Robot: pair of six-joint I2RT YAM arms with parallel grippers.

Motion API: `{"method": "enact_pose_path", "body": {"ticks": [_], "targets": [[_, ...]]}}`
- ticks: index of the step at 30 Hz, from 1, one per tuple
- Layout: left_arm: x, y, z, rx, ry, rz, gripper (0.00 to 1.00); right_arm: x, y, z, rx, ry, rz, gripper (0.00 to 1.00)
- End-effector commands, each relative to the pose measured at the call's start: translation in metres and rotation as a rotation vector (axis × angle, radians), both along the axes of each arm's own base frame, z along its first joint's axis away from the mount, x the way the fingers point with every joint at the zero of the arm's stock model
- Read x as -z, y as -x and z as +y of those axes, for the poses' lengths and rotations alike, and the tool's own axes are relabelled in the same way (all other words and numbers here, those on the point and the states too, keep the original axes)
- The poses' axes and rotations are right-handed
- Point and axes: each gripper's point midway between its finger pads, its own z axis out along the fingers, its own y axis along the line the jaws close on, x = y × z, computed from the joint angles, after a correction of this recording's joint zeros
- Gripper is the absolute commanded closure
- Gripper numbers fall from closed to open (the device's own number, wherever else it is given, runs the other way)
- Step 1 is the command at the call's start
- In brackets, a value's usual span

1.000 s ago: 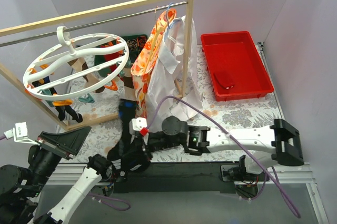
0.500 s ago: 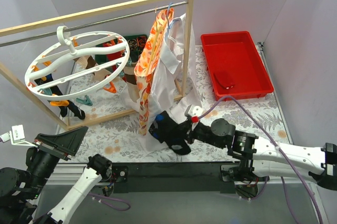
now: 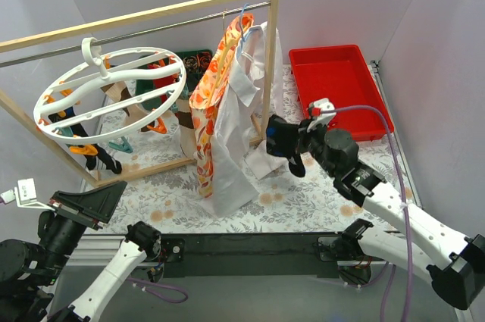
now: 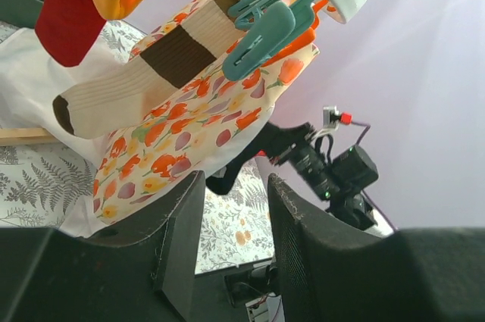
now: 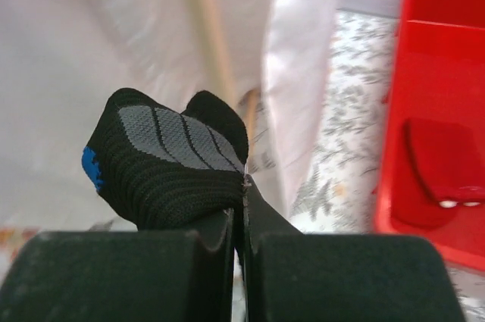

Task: Remove the socks clipped to the hanger

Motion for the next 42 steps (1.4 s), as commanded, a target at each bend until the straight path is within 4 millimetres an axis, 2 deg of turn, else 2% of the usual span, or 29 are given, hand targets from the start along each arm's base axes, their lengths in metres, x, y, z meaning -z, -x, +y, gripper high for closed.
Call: {"method": "enact_pose_path", "body": {"ticks": [1,2,3,4,5,6,7,8,10,12,13,16,21,22,23,24,25,27,28,29,31,32,34,35,36,37,39,40,42], "targets": [[0.002,-0.009,-0.001,-0.018,-0.035,0.042,0.63,-0.051,-0.048,-0.035,0.149,-0.113,-0.045,0.99],[0.003,-0.01,-0.001,-0.019,-0.038,0.049,0.63,-0.045,-0.06,-0.041,0.177,-0.107,-0.024,0.99],[0.002,-0.009,0.0,-0.02,-0.042,0.046,0.63,-0.056,-0.069,-0.047,0.2,-0.129,-0.031,0.99],[0.002,-0.01,0.0,-0.02,-0.044,0.047,0.63,-0.057,-0.08,-0.063,0.244,-0.136,-0.025,0.99],[0.002,-0.01,0.0,-0.021,-0.05,0.048,0.63,-0.051,-0.091,-0.069,0.269,-0.135,-0.004,0.99],[0.0,-0.011,0.0,-0.024,-0.05,0.046,0.63,-0.055,-0.098,-0.076,0.292,-0.143,-0.004,0.99],[0.0,-0.011,0.0,-0.026,-0.055,0.046,0.64,-0.065,-0.108,-0.091,0.336,-0.151,-0.022,0.99],[-0.001,-0.012,0.001,-0.029,-0.056,0.044,0.64,-0.062,-0.117,-0.097,0.36,-0.142,-0.01,0.99],[-0.004,-0.011,-0.001,-0.022,-0.05,0.037,0.64,-0.071,-0.131,-0.119,0.428,-0.137,-0.024,0.99],[-0.005,-0.009,-0.001,-0.014,-0.048,0.032,0.64,-0.065,-0.144,-0.13,0.468,-0.113,-0.006,0.99],[-0.006,-0.007,0.0,-0.013,-0.05,0.029,0.64,-0.07,-0.15,-0.142,0.503,-0.097,-0.021,0.99],[-0.004,-0.003,0.004,-0.021,-0.042,0.033,0.64,-0.058,-0.167,-0.16,0.572,-0.031,-0.004,0.99],[-0.011,0.005,0.009,-0.024,-0.013,0.0,0.64,-0.035,-0.199,-0.168,0.583,0.043,0.064,0.97],[-0.011,0.006,0.01,-0.025,-0.018,0.002,0.64,-0.034,-0.202,-0.168,0.584,0.05,0.077,0.9],[-0.013,0.007,0.011,-0.029,-0.021,0.002,0.64,-0.022,-0.209,-0.168,0.584,0.069,0.113,0.85],[-0.021,0.01,0.016,-0.045,-0.018,-0.01,0.64,-0.021,-0.209,-0.167,0.584,0.078,0.15,0.79],[-0.021,0.011,0.018,-0.051,-0.022,-0.007,0.65,-0.018,-0.21,-0.167,0.582,0.084,0.172,0.61],[-0.03,0.015,0.025,-0.074,-0.016,-0.028,0.65,-0.009,-0.209,-0.163,0.566,0.091,0.229,0.38],[-0.032,0.017,0.028,-0.083,-0.017,-0.033,0.66,-0.005,-0.207,-0.16,0.549,0.089,0.25,0.24],[-0.034,0.018,0.03,-0.09,-0.014,-0.042,0.66,-0.006,-0.205,-0.158,0.541,0.086,0.257,0.18],[-0.035,0.02,0.035,-0.109,-0.007,-0.053,0.66,-0.002,-0.196,-0.156,0.531,0.088,0.297,0.1],[-0.036,0.02,0.035,-0.11,-0.005,-0.059,0.66,-0.008,-0.19,-0.156,0.529,0.081,0.293,0.1],[-0.037,0.018,0.035,-0.112,-0.003,-0.058,0.66,-0.003,-0.176,-0.147,0.502,0.092,0.318,0.09],[-0.036,0.018,0.034,-0.11,-0.006,-0.054,0.66,-0.015,-0.166,-0.144,0.495,0.085,0.296,0.09],[-0.036,0.016,0.033,-0.11,-0.008,-0.054,0.66,-0.017,-0.159,-0.14,0.485,0.087,0.292,0.09],[-0.037,0.016,0.033,-0.11,-0.008,-0.053,0.66,-0.022,-0.151,-0.127,0.461,0.1,0.275,0.09],[-0.037,0.015,0.034,-0.116,-0.012,-0.056,0.66,-0.035,-0.131,-0.116,0.435,0.122,0.236,0.09],[-0.037,0.015,0.034,-0.12,-0.011,-0.057,0.66,-0.048,-0.116,-0.102,0.416,0.142,0.195,0.09],[-0.036,0.013,0.035,-0.126,-0.011,-0.057,0.66,-0.055,-0.097,-0.087,0.38,0.182,0.175,0.09]]}}
